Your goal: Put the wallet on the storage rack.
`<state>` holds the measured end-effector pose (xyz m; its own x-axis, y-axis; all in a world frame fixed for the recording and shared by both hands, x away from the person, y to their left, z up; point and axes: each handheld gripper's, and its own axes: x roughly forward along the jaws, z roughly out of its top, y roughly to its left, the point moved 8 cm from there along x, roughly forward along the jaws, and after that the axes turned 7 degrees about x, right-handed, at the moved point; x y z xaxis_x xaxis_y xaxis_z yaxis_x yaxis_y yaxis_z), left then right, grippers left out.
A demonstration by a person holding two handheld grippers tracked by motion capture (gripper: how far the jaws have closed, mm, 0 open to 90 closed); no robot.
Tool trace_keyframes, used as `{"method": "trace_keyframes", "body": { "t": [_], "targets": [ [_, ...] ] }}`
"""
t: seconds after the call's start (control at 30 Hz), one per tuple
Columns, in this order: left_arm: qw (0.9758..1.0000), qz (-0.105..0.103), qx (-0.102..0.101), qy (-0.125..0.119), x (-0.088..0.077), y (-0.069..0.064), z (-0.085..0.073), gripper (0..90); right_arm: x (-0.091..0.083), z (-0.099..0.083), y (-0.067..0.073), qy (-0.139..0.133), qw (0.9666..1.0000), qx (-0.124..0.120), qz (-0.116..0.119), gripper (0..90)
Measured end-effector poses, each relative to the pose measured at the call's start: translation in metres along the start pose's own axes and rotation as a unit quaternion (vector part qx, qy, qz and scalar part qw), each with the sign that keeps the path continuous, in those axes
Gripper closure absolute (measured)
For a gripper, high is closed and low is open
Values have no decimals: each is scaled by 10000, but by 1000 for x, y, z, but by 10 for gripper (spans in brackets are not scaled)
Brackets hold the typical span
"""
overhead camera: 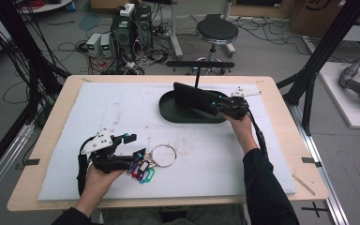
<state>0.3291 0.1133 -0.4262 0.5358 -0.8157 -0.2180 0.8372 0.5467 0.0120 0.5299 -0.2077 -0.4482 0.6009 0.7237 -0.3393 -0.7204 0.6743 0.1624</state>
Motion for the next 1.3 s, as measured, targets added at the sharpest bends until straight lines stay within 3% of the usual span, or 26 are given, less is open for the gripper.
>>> {"method": "trace_keyframes", "body": {
  "t": [0.27,0.53,1.03,1.2,1.3],
  "targets": [
    [10000,34,12,11,1,0,0,315,2,-13,-5,431,9991,-39,-44,743],
    [10000,42,12,32,0,1,-2,315,4,-17,-7,610,9979,-99,-192,727],
    [10000,39,20,55,0,0,-3,314,0,-17,-12,686,9969,-160,-345,719],
    [10000,50,26,70,1,1,-4,314,-2,-17,-14,707,9965,-122,-434,683],
    [10000,36,15,88,2,0,-4,314,-4,-15,-17,669,9959,-111,-605,631]
  ]
}}
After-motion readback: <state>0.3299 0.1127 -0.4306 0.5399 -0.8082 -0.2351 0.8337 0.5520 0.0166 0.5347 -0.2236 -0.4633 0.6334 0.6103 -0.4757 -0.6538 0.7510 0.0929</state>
